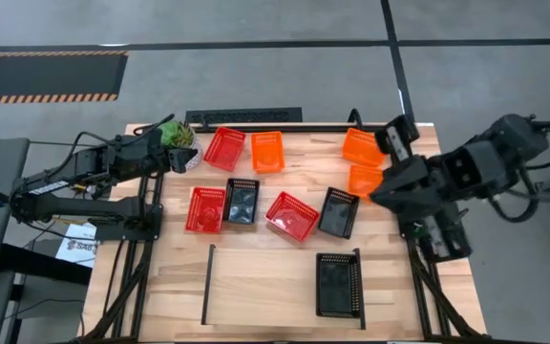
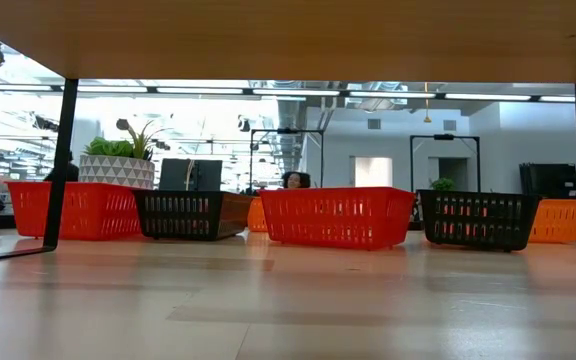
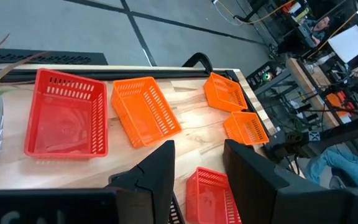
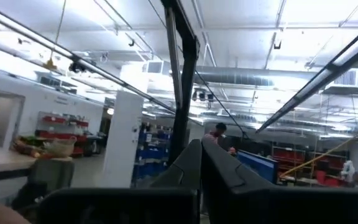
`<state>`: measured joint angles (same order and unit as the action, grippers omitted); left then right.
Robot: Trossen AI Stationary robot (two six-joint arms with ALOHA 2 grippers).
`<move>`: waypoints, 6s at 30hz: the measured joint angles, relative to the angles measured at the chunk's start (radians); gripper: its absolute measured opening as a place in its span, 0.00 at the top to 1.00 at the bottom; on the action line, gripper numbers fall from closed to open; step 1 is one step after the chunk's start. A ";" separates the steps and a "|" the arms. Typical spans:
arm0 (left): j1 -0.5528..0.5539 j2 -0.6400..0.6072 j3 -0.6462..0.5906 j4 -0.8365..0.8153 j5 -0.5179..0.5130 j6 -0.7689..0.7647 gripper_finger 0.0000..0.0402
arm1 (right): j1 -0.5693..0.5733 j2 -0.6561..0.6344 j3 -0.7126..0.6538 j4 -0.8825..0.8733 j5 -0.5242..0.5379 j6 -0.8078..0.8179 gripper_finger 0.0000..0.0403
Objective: Stack baskets on shelf by color
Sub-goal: Stack the right black bin on the top of the black bin on the shelf
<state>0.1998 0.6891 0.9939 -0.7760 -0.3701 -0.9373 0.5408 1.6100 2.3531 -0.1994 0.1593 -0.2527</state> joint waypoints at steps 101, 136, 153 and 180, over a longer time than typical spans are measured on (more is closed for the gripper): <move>0.000 0.005 -0.001 -0.004 -0.142 0.223 0.69 | -0.356 -0.338 -1.753 -0.507 0.138 2.206 0.72; 0.000 0.005 0.000 -0.004 -0.151 0.240 0.69 | -0.429 -0.665 -1.185 -0.635 0.211 1.769 0.99; 0.000 0.005 0.000 -0.004 -0.154 0.217 0.69 | 0.126 -0.191 -0.558 -1.124 0.449 2.200 0.98; 0.000 0.074 0.000 0.004 -0.115 0.210 0.69 | 0.331 0.042 -0.539 -1.209 0.319 2.506 0.98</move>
<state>0.1997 0.7628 0.9943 -0.7716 -0.4855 -0.7275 0.8721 1.6515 1.8146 -1.4082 0.4787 2.2536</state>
